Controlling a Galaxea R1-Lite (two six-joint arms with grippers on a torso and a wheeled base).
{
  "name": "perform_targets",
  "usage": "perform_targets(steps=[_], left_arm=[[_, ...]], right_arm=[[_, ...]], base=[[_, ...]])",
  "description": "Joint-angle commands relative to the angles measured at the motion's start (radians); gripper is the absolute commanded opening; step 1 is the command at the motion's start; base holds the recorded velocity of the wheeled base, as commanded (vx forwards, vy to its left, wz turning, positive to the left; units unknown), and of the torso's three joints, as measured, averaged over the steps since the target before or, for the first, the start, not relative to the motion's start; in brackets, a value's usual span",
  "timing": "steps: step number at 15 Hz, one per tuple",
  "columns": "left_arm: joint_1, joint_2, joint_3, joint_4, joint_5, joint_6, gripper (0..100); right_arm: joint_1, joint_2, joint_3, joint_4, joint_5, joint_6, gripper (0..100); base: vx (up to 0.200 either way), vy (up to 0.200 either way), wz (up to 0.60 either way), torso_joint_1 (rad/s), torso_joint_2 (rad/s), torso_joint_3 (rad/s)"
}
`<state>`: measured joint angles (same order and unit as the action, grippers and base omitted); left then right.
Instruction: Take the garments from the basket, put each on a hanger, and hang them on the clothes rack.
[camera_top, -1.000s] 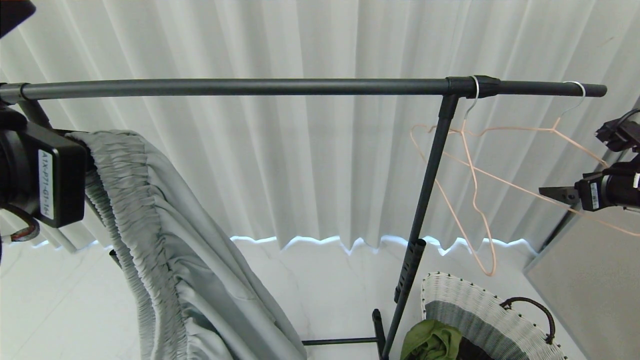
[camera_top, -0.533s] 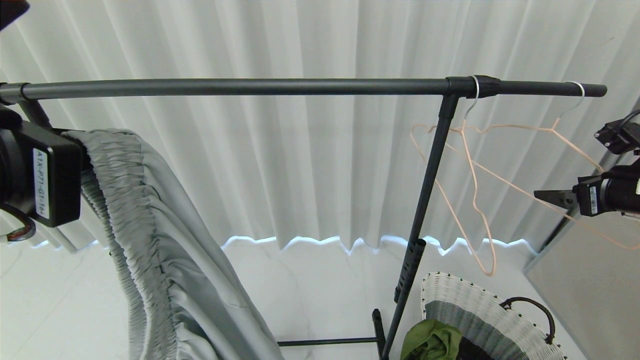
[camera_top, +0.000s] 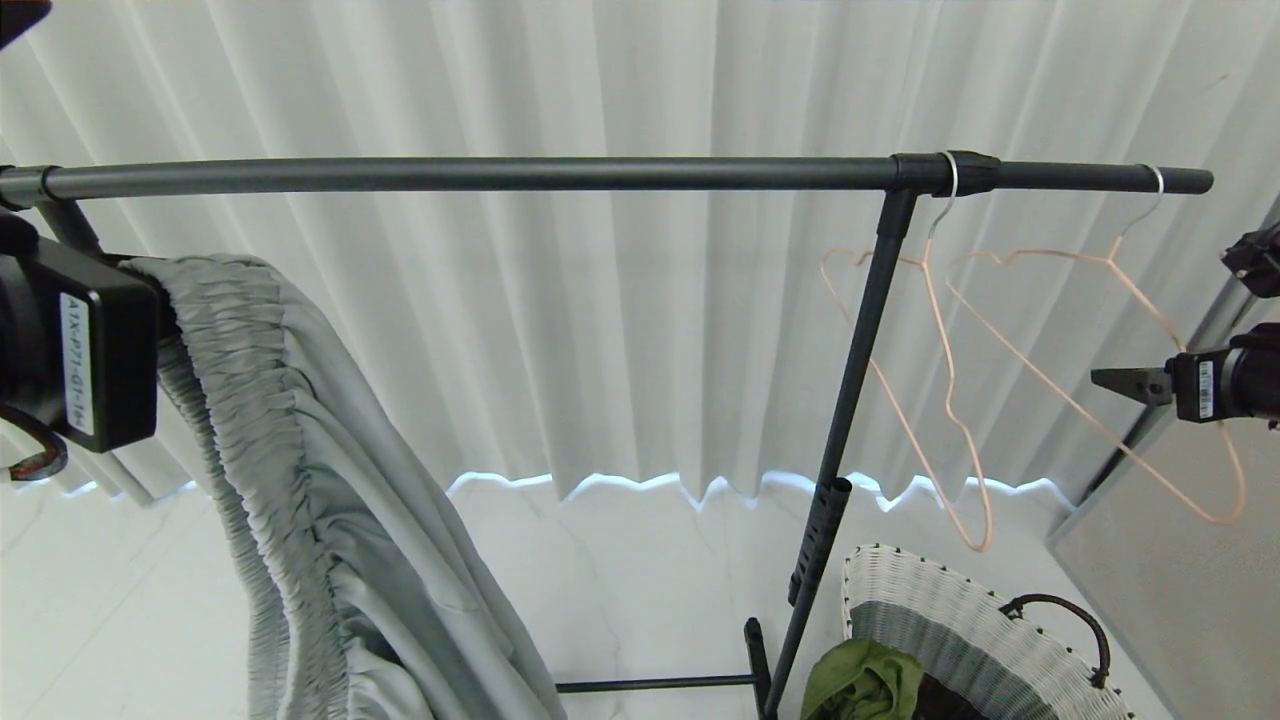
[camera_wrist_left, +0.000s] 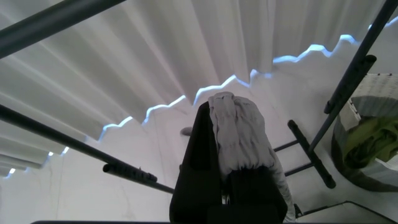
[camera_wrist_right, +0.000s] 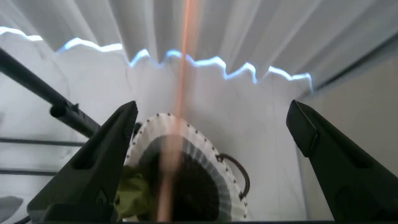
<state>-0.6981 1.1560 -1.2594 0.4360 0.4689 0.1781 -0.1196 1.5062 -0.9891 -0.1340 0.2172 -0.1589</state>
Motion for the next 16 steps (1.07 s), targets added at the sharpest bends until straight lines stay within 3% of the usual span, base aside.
perform_targets(steps=[1,3,11,16], left_arm=[[0.0,-0.005,0.0,0.0,0.0,0.0,0],[0.0,-0.009,0.005,0.0,0.0,0.0,0],[0.0,-0.013,0.005,0.0,0.0,0.0,0],[0.0,-0.013,0.003,0.0,0.0,0.0,0]], right_arm=[[0.0,0.012,-0.008,0.01,-0.01,0.009,100],[0.003,0.028,-0.048,0.06,-0.05,0.018,100],[0.023,0.049,-0.085,0.079,-0.052,0.032,100],[0.075,0.112,-0.206,0.203,-0.05,0.052,100]], base=[[0.0,0.0,0.0,0.0,0.0,0.0],[0.0,0.0,0.0,0.0,0.0,0.0],[0.0,0.0,0.0,0.0,0.0,0.0],[0.0,0.0,0.0,0.0,0.0,0.0]])
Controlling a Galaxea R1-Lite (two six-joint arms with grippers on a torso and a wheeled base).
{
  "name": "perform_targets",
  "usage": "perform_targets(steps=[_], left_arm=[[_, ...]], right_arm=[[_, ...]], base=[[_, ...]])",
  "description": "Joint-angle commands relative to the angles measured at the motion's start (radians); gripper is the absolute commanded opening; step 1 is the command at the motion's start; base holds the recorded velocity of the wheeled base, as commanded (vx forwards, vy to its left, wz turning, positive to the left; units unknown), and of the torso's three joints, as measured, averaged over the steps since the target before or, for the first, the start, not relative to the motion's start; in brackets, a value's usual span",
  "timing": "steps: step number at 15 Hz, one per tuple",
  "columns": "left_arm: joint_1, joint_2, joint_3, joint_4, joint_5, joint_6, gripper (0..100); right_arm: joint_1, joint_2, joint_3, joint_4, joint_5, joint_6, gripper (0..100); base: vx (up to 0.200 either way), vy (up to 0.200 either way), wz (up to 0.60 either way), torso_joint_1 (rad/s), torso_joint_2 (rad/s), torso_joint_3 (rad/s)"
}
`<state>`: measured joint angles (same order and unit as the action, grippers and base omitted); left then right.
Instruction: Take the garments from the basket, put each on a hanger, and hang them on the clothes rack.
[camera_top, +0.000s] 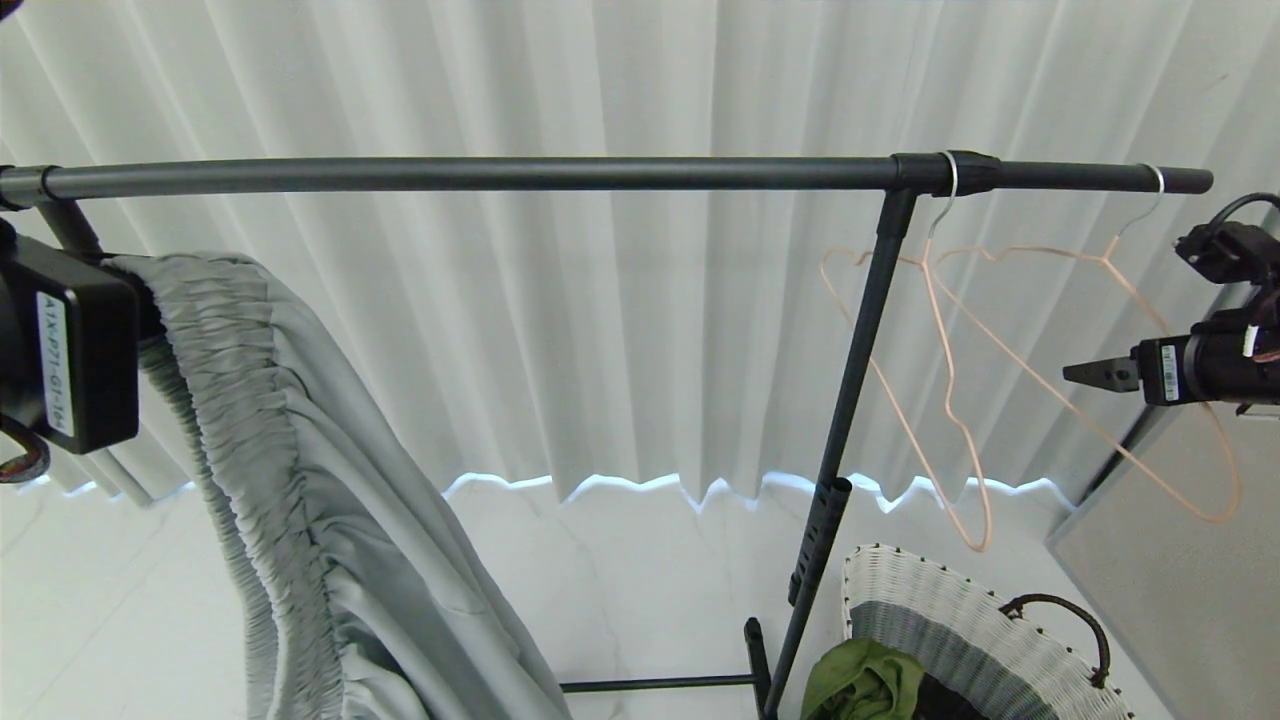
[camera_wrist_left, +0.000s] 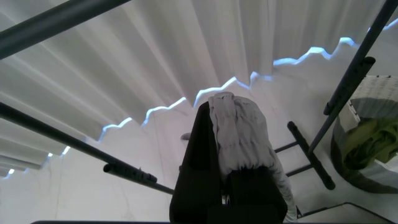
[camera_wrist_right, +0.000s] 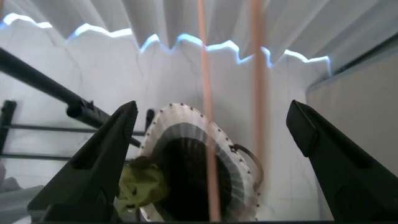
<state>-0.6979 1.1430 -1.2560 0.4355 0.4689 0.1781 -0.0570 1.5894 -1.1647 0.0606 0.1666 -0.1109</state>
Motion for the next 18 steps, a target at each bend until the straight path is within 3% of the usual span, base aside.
perform_targets(steps=[1,9,10,18], left_arm=[[0.0,0.0,0.0,0.0,0.0,0.0,0],[0.0,0.003,0.0,0.0,0.0,0.0,0],[0.0,0.003,0.0,0.0,0.0,0.0,0],[0.0,0.001,0.0,0.0,0.0,0.0,0]], right_arm=[[0.014,0.046,-0.044,0.01,-0.001,0.017,100],[0.011,0.069,-0.052,0.041,-0.002,0.023,100],[0.011,0.067,-0.052,0.041,-0.002,0.023,0],[0.006,0.035,-0.052,0.041,-0.01,0.048,0]], base=[[0.0,0.0,0.0,0.0,0.0,0.0],[0.0,0.0,0.0,0.0,0.0,0.0],[0.0,0.0,0.0,0.0,0.0,0.0],[0.0,0.0,0.0,0.0,0.0,0.0]])
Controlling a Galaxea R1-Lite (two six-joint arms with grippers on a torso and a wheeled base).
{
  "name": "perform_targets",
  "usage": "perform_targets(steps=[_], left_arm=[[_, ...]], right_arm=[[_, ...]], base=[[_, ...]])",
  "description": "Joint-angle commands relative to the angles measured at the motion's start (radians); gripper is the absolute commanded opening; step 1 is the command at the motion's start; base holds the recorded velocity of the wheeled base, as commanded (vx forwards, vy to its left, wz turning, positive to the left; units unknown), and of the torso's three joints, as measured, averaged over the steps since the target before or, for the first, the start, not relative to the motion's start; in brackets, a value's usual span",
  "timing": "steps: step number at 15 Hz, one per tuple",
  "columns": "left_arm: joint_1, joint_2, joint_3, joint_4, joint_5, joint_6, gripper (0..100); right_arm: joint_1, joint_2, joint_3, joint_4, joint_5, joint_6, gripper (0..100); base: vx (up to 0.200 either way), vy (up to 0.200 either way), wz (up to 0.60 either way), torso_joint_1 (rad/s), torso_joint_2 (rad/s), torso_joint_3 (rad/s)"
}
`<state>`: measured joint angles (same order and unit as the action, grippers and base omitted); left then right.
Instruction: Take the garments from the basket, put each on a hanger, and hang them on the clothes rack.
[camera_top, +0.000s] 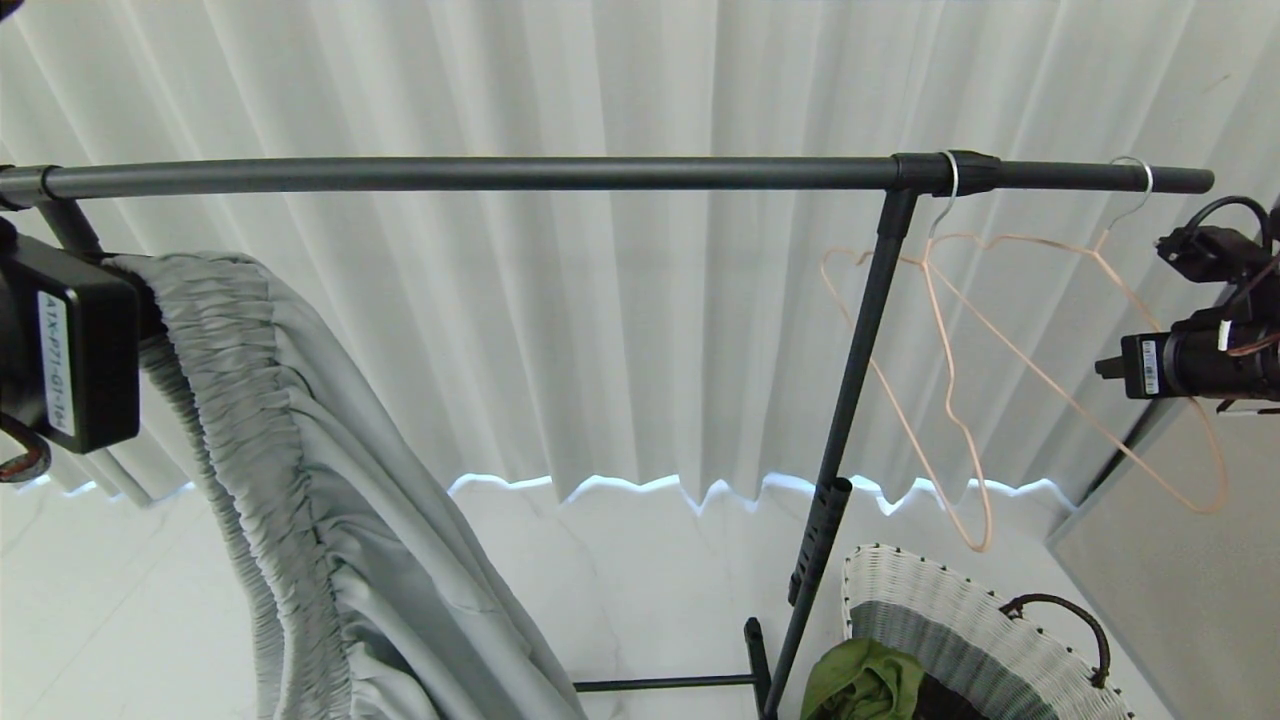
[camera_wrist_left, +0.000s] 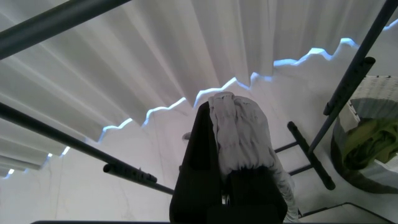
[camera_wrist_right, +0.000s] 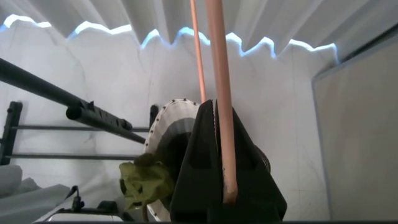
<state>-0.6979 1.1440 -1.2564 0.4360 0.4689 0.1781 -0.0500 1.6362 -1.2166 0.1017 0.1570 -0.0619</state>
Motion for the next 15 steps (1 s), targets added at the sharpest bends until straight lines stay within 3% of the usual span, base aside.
perform_targets(steps=[1,7,12,15], left_arm=[[0.0,-0.001,0.0,0.0,0.0,0.0,0],[0.0,-0.003,0.003,0.0,0.0,0.0,0],[0.0,-0.003,0.008,0.0,0.002,0.018,0],[0.001,-0.006,0.009,0.0,0.002,0.029,0]], right_arm=[[-0.001,-0.016,0.0,-0.004,-0.004,0.001,0],[-0.001,-0.107,0.02,0.003,-0.005,0.024,0],[-0.001,-0.283,0.154,0.049,-0.063,0.025,0],[0.001,-0.392,0.275,0.064,-0.067,0.022,0]], base=[[0.0,0.0,0.0,0.0,0.0,0.0],[0.0,0.0,0.0,0.0,0.0,0.0],[0.0,0.0,0.0,0.0,0.0,0.0],[-0.2,0.0,0.0,0.007,0.0,0.001]])
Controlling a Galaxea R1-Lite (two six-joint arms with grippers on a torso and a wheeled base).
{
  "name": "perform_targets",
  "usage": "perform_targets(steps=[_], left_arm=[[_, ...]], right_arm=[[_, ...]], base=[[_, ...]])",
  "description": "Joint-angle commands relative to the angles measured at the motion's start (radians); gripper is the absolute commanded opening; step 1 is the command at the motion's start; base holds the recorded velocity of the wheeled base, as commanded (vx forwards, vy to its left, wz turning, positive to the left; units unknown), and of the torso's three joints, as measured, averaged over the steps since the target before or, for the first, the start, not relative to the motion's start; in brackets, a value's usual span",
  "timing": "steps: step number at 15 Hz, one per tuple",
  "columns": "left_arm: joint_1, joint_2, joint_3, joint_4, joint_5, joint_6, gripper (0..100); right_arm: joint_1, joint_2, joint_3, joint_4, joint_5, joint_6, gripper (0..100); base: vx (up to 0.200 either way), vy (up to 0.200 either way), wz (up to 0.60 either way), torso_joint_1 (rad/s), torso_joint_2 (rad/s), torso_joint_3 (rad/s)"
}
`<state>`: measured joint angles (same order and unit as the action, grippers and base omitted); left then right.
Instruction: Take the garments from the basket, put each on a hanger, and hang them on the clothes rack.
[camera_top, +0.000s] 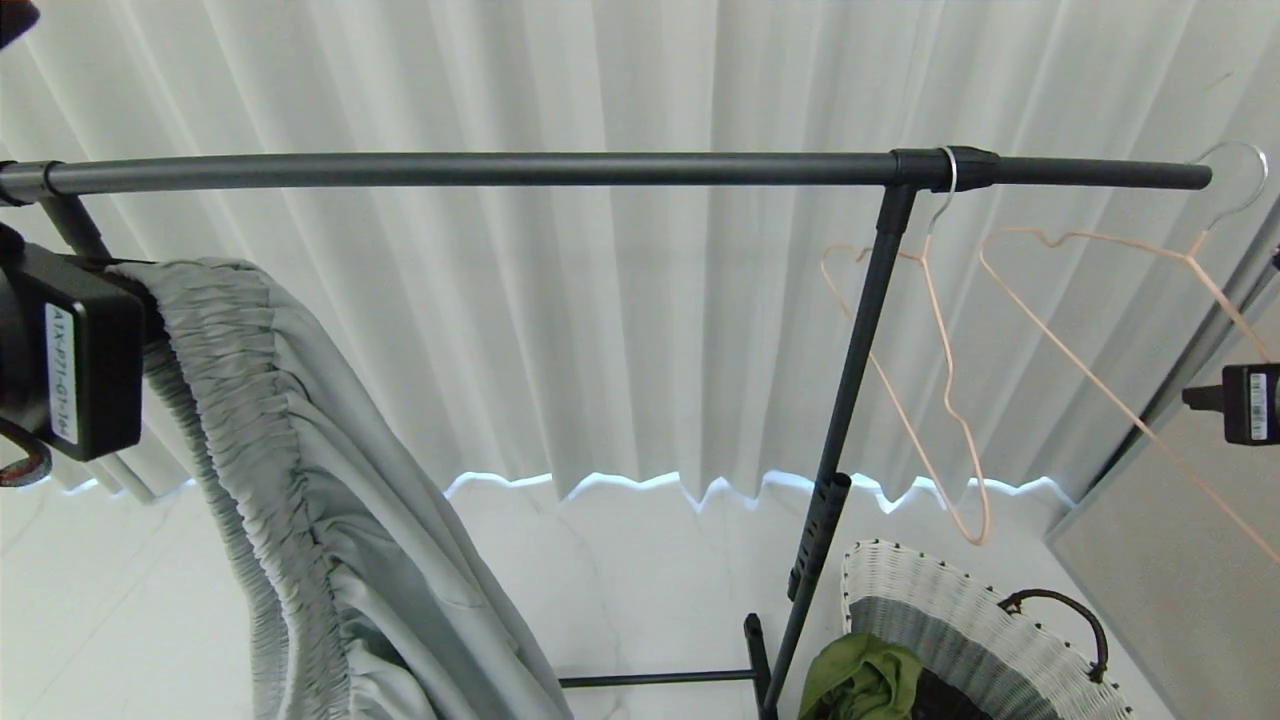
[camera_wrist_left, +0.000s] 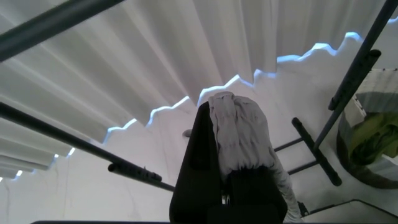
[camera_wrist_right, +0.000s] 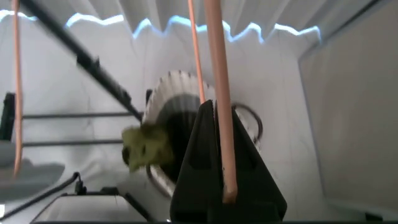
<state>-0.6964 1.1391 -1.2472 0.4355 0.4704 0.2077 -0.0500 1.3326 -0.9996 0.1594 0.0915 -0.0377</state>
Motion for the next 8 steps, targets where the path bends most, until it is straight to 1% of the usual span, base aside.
perform_targets(steps=[1,2,4,8], left_arm=[[0.0,-0.004,0.002,0.0,0.001,-0.001,0],[0.0,-0.006,0.002,0.0,0.001,-0.001,0],[0.0,-0.012,0.019,0.0,0.001,-0.001,0],[0.001,-0.024,0.055,0.0,0.001,-0.001,0]], right_arm=[[0.001,-0.116,0.091,0.011,-0.001,-0.005,0],[0.001,-0.133,0.113,0.011,-0.003,-0.005,0],[0.002,-0.177,0.167,0.011,-0.032,-0.005,0],[0.002,-0.22,0.211,0.012,-0.033,-0.005,0]], base=[[-0.2,0.0,0.0,0.017,0.01,-0.007],[-0.2,0.0,0.0,-0.002,0.0,0.007],[-0.2,0.0,0.0,-0.01,0.0,0.012],[-0.2,0.0,0.0,0.001,0.0,0.004]])
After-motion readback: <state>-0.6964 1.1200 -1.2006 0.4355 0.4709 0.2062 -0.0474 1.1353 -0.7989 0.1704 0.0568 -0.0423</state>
